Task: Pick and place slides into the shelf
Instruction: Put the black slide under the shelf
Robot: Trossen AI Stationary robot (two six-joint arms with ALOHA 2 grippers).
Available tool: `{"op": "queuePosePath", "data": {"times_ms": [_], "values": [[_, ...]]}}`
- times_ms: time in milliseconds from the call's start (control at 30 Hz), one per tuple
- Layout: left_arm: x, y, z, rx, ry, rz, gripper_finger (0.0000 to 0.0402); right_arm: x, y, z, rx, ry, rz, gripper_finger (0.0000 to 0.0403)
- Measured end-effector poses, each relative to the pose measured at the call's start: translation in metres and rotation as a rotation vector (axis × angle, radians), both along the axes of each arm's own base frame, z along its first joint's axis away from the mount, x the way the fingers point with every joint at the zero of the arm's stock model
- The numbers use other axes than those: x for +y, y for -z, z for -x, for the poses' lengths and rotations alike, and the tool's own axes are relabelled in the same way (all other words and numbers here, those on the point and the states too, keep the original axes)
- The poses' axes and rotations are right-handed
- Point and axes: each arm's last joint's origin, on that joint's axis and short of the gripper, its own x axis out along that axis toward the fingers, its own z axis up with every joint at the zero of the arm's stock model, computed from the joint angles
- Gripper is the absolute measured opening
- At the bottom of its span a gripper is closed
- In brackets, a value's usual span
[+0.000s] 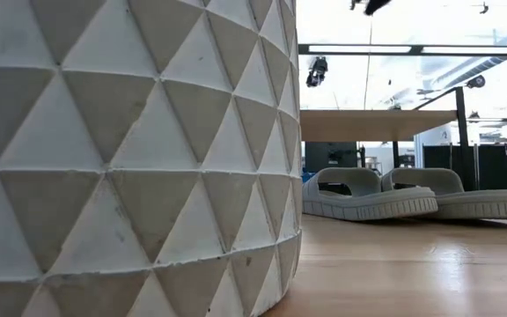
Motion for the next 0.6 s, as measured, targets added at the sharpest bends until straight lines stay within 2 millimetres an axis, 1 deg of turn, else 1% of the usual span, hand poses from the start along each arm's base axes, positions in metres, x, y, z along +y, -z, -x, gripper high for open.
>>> {"op": "queuePosePath", "data": {"times_ms": [67, 167, 333, 400, 467, 533, 600], "values": [[-0.010, 0.008, 0.002, -0.018, -0.012, -0.048, 0.0221, 0.003, 0.000, 0.008, 0.017, 0.021, 0.005, 0.0186], [-0.022, 0.021, 0.004, -0.017, -0.044, -0.103, 0.0223, 0.005, 0.001, 0.019, 0.044, 0.065, 0.011, 0.0209], [-0.039, 0.052, 0.000, 0.074, -0.011, -0.198, 0.0223, 0.004, 0.002, 0.025, 0.051, 0.117, 0.015, 0.0226], [-0.042, 0.065, -0.001, 0.144, -0.004, -0.247, 0.0222, 0.004, 0.002, 0.025, 0.054, 0.121, 0.017, 0.0228], [-0.043, 0.074, 0.000, 0.210, -0.042, -0.324, 0.0215, 0.004, 0.002, 0.025, 0.054, 0.121, 0.017, 0.0228], [-0.040, 0.077, 0.003, 0.262, -0.105, -0.409, 0.0203, 0.004, 0.002, 0.025, 0.054, 0.121, 0.017, 0.0228], [-0.038, 0.078, 0.004, 0.275, -0.132, -0.447, 0.0190, 0.004, 0.002, 0.025, 0.052, 0.125, 0.014, 0.0229]]}}
